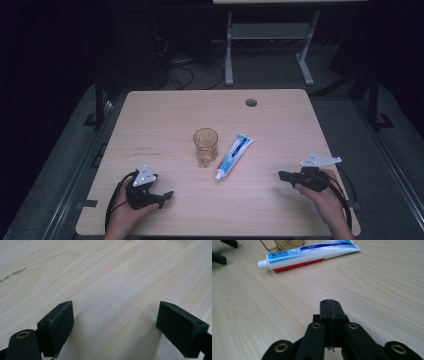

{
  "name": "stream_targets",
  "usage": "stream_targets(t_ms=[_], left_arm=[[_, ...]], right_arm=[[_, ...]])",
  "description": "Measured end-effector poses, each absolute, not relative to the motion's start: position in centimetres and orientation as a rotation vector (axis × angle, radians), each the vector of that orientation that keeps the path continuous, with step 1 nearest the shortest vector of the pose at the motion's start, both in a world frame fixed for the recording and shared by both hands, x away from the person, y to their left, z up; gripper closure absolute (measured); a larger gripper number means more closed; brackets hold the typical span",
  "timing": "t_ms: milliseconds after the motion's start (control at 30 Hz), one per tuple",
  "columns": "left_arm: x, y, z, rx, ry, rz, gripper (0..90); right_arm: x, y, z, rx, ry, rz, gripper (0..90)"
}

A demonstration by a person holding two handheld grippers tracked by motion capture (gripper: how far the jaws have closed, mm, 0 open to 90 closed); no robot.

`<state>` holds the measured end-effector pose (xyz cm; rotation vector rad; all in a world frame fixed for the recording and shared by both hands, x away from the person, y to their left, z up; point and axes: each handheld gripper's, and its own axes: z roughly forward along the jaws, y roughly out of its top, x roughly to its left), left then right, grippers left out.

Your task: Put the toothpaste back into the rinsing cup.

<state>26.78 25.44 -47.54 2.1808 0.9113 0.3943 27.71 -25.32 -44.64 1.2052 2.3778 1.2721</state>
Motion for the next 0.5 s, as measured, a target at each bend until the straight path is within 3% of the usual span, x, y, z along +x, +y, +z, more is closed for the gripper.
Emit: stream_targets(t_ms=[500], left_arm=[[26.8,25.4,-47.5,2.183,0.909,0.396,13.7]], right_arm=[[28.7,-23.6,-44.0,1.148,2.408,1.309,89.9]])
